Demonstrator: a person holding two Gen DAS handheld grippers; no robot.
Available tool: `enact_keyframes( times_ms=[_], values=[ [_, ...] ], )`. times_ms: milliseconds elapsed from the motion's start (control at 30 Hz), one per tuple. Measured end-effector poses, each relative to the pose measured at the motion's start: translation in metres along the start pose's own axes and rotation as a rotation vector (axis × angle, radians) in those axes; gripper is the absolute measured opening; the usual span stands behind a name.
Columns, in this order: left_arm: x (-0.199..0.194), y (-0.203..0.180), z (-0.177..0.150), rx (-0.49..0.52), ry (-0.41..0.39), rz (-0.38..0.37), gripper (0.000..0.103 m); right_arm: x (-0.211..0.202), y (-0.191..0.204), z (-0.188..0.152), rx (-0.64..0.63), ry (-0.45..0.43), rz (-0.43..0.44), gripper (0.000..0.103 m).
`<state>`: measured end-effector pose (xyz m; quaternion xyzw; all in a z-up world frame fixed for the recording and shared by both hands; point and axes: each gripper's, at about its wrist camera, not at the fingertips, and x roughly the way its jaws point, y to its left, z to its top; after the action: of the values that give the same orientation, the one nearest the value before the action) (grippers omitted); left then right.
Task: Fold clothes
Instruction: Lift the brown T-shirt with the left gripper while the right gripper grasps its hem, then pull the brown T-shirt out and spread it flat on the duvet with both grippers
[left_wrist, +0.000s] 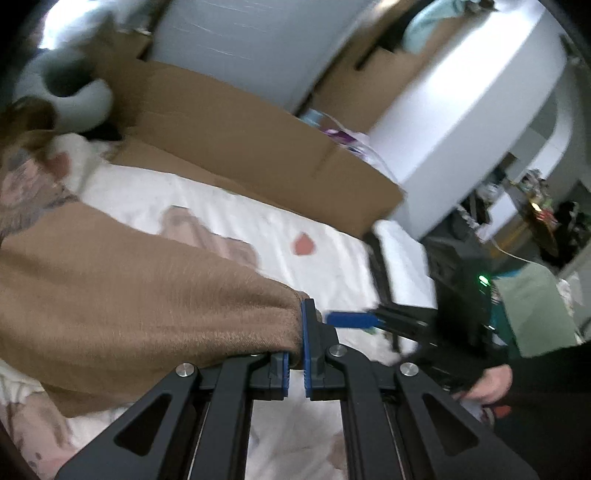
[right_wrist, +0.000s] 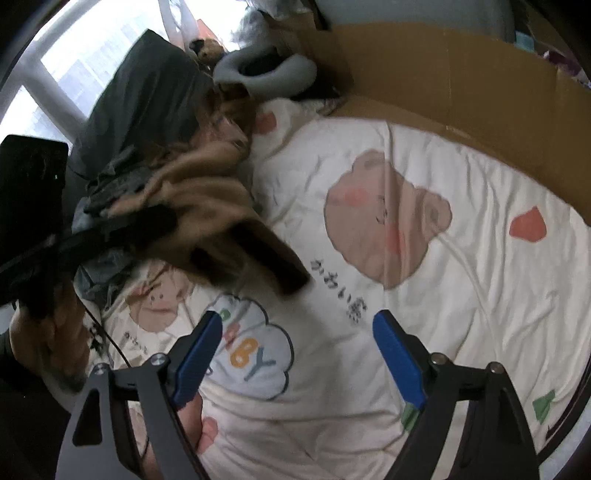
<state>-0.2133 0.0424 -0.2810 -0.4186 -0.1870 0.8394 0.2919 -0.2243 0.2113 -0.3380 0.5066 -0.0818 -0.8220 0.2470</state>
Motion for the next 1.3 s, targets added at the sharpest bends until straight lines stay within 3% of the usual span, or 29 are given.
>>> enact_keyframes(
  times_ms=[167, 467, 533, 600, 633, 900, 1000, 1167, 1300],
  values=[
    [0.008, -0.017, -0.003, 0.013, 0.031, -0.086, 0.004, -0.002, -0.003, 0.002, -0.001, -0.025, 0.017, 0.076],
    [0.004, -0.038, -0.001, 0.045, 0.035, -0.234, 0.004, 0.006, -0.014, -0.007, -0.012, -0.013, 0.020, 0.055],
    [0.003, -0.038, 0.000, 0.044, 0.036, -0.241, 0.004, 0.009, -0.019, -0.011, -0.012, 0.002, 0.012, 0.028],
    [0.005, -0.034, -0.002, 0.029, 0.049, -0.236, 0.004, 0.011, -0.026, -0.014, -0.008, 0.014, -0.009, 0.008],
    [0.007, -0.031, -0.003, 0.021, 0.057, -0.235, 0.004, 0.010, -0.029, -0.015, -0.005, 0.016, -0.021, 0.005],
    [0.025, -0.003, -0.026, -0.062, 0.206, -0.118, 0.005, -0.007, -0.048, -0.022, 0.020, 0.014, -0.062, 0.003],
    [0.027, 0.009, -0.038, -0.098, 0.256, -0.070, 0.018, -0.011, -0.052, -0.026, 0.022, 0.021, -0.078, 0.003],
    [0.019, 0.031, -0.057, -0.147, 0.290, 0.010, 0.019, -0.014, -0.058, -0.032, 0.031, 0.034, -0.111, 0.003],
    [0.009, 0.058, -0.067, -0.204, 0.260, 0.122, 0.020, -0.019, -0.067, -0.034, 0.049, 0.033, -0.136, 0.003]
  ],
)
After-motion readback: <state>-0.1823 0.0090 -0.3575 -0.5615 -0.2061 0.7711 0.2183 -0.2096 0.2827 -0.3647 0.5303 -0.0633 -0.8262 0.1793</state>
